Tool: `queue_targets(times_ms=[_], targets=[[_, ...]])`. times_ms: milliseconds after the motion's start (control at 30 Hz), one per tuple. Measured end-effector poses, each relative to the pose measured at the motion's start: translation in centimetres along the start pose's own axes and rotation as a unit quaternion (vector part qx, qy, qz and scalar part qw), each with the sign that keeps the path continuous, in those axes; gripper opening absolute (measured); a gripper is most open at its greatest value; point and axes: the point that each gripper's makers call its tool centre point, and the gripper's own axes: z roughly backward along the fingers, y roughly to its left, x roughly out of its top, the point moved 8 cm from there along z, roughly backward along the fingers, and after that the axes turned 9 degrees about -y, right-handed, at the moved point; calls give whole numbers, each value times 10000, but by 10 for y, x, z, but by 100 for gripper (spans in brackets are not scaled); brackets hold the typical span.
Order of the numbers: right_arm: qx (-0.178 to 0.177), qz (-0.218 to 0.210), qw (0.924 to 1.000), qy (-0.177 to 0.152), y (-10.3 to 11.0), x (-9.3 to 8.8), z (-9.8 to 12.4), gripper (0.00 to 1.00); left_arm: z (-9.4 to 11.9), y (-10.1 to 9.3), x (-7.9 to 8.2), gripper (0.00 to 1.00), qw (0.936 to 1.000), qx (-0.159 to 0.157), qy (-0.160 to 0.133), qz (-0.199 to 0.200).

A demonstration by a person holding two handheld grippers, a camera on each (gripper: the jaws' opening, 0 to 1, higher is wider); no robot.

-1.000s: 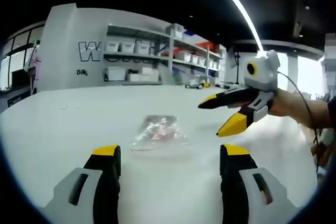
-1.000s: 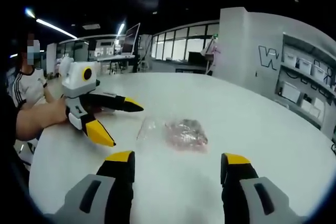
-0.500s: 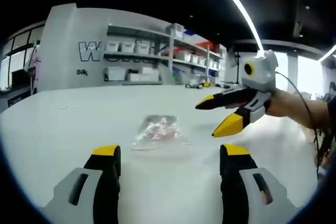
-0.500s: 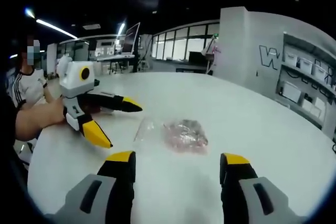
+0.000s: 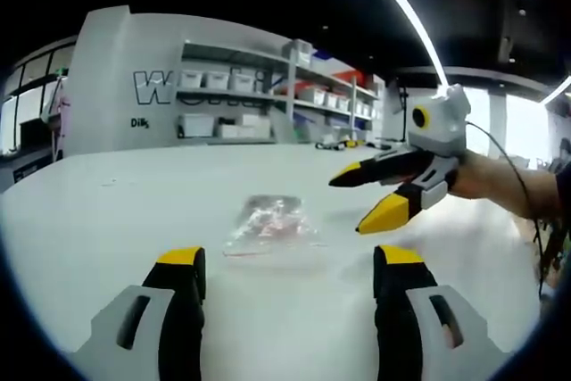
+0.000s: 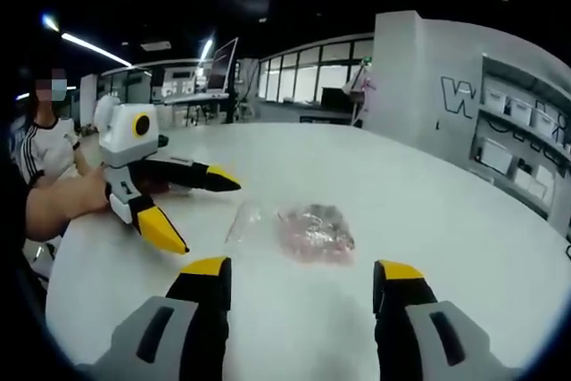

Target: Open the resealable bag by pulling the two sides of the seal apart until the entire bag opening is separated and visibly accessible.

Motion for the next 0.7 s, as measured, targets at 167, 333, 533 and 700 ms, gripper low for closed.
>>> queue_targets(times_ms=[167,333,533,700], targets=[[10,-9,10000,-2,0,0,-3,64,0,0,0,76,10000,3,1,0],[-5,40,10000,38,0,0,-5,62,1,0,0,76,10000,7,-1,-4],[21,0,10000,-9,0,0,-7,62,1,-1,0,76,10000,2,-2,-2],[25,18,10000,12,-1,0,-10,62,1,-1,0,76,10000,6,7,-16]])
